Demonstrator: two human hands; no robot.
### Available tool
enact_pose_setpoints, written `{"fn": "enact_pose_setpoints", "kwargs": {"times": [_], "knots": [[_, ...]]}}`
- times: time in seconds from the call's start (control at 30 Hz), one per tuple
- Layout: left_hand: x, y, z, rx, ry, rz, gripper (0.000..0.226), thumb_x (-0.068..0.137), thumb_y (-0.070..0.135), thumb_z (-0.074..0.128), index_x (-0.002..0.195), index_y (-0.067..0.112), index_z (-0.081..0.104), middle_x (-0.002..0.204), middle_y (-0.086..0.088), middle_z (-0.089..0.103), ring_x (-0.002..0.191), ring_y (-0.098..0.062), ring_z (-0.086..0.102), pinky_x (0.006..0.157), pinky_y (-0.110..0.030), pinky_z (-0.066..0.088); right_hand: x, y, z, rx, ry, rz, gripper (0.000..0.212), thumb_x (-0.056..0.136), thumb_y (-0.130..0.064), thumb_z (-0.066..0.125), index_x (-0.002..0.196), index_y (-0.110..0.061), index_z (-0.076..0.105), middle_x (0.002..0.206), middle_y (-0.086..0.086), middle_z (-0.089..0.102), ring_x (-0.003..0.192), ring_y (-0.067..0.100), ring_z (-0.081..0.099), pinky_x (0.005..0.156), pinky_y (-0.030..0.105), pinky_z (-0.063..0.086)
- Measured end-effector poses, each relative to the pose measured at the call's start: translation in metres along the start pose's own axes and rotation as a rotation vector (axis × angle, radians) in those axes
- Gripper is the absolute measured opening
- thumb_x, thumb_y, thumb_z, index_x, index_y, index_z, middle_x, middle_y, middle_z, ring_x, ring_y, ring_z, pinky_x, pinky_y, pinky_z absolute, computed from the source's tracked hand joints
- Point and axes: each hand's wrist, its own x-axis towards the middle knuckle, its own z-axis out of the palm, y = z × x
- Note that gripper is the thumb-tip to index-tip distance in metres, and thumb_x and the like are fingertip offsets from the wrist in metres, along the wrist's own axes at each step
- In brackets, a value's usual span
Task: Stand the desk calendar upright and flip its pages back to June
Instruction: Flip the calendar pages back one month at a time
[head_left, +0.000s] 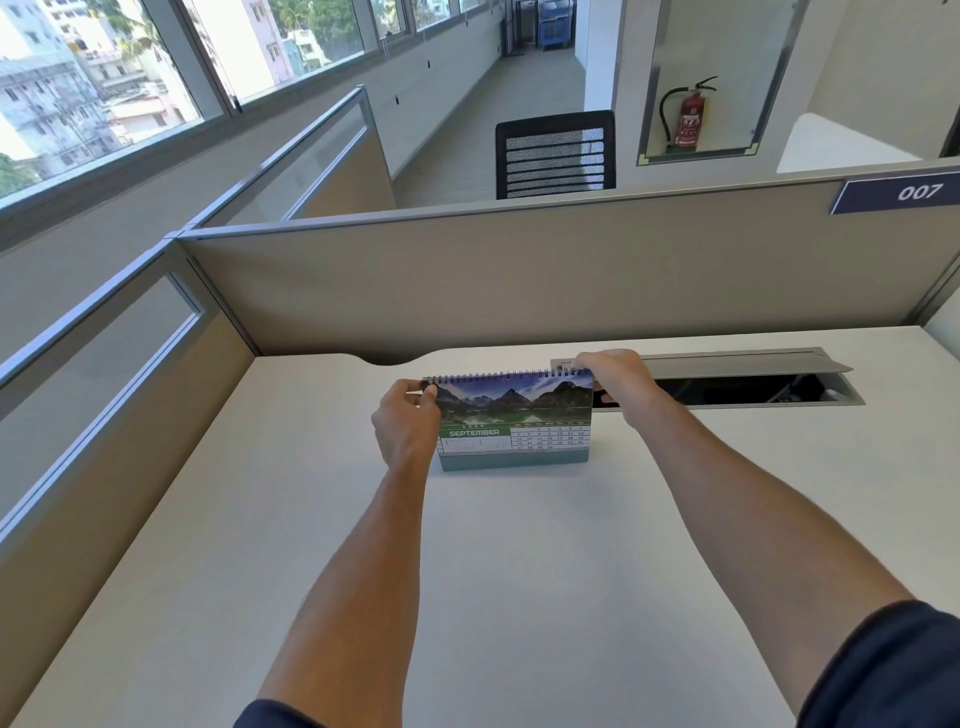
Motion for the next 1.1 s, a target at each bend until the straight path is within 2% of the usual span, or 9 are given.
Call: {"fn": "enact_pose_setpoints", "kwargs": {"times": [0.07,0.13,0.2,0.3,0.4,0.6,0.73,0.87,1.1], "knots": [[0.000,0.000,0.001,0.007,-0.001,0.000,0.018,0.097,0.030,0.065,0.106,0.016,0.072,0.096,-0.002,0.075,0.083,-0.021,0.066,0.070,-0.026,0.043,-0.001,0.000,0.000,0.084,-0.027,-0.043,0.010,0.083,-0.007,0.067,0.084,0.003,0.064,0.077,0.009,0.058,0.069,0.026,0.045,0.061,0.027,0.039],[0.001,0.001,0.001,0.017,-0.001,0.001,0.018,0.098,0.030,0.065,0.106,0.015,0.071,0.097,-0.001,0.073,0.085,-0.022,0.065,0.073,-0.028,0.044,-0.006,-0.002,-0.001,0.184,-0.067,-0.091,0.030,0.085,0.007,0.062,0.114,-0.002,0.067,0.089,0.012,0.069,0.065,0.018,0.060,0.053,0.019,0.050],[0.002,0.000,0.002,0.015,-0.008,-0.003,0.020,0.097,0.030,0.066,0.106,0.014,0.071,0.097,0.000,0.072,0.087,-0.022,0.065,0.074,-0.028,0.045,-0.010,-0.005,-0.003,0.243,-0.114,-0.169,0.049,0.085,0.017,0.055,0.125,-0.010,0.061,0.094,0.010,0.070,0.074,0.015,0.067,0.050,0.021,0.055],[0.004,-0.001,0.001,0.014,-0.019,-0.008,0.019,0.097,0.031,0.067,0.104,0.014,0.071,0.096,0.001,0.072,0.087,-0.021,0.065,0.074,-0.028,0.045,-0.010,-0.006,-0.008,0.282,-0.191,-0.238,0.049,0.081,0.024,0.050,0.109,-0.010,0.070,0.089,0.009,0.074,0.076,0.023,0.069,0.055,0.031,0.055],[0.005,-0.001,0.000,0.015,-0.029,-0.021,0.014,0.096,0.030,0.068,0.096,0.017,0.069,0.091,0.002,0.071,0.085,-0.021,0.065,0.073,-0.027,0.043,-0.009,-0.005,-0.012,0.288,-0.205,-0.265,0.042,0.077,0.026,0.053,0.082,-0.010,0.072,0.068,-0.002,0.075,0.061,0.018,0.068,0.051,0.026,0.056],[0.012,-0.007,-0.006,-0.122,-0.069,-0.168,0.013,0.087,0.018,0.066,0.085,0.008,0.074,0.088,-0.009,0.074,0.075,-0.029,0.060,0.069,-0.030,0.049,-0.008,-0.001,-0.019,0.203,-0.222,-0.417,0.057,0.069,0.029,0.042,0.050,-0.016,0.073,0.067,-0.004,0.073,0.069,0.008,0.067,0.064,0.020,0.055],[0.015,-0.006,-0.018,-0.372,-0.087,-0.352,0.044,0.102,0.038,0.052,0.071,0.014,0.071,0.083,-0.013,0.073,0.068,-0.031,0.063,0.068,-0.031,0.047,-0.009,0.000,-0.024,0.220,-0.186,-0.389,0.051,0.068,0.025,0.036,0.054,-0.009,0.072,0.058,0.000,0.073,0.067,0.007,0.073,0.066,0.017,0.054],[0.018,-0.006,-0.026,-0.483,-0.320,-0.434,0.072,0.103,0.064,0.030,0.101,0.008,0.074,0.094,-0.013,0.078,0.081,-0.031,0.074,0.065,-0.034,0.054,-0.010,0.001,-0.024,0.169,-0.197,-0.392,0.033,0.085,0.010,0.053,0.074,-0.010,0.078,0.072,0.000,0.077,0.079,0.014,0.069,0.078,0.034,0.052],[0.015,-0.008,-0.017,-0.023,-0.248,-0.035,0.038,0.094,0.049,0.065,0.100,0.012,0.075,0.100,-0.005,0.077,0.097,-0.026,0.073,0.092,-0.043,0.057,-0.010,0.008,-0.016,0.032,-0.091,-0.412,0.007,0.083,-0.016,0.085,0.085,-0.013,0.078,0.082,0.003,0.077,0.075,0.009,0.068,0.075,0.030,0.055]]}}
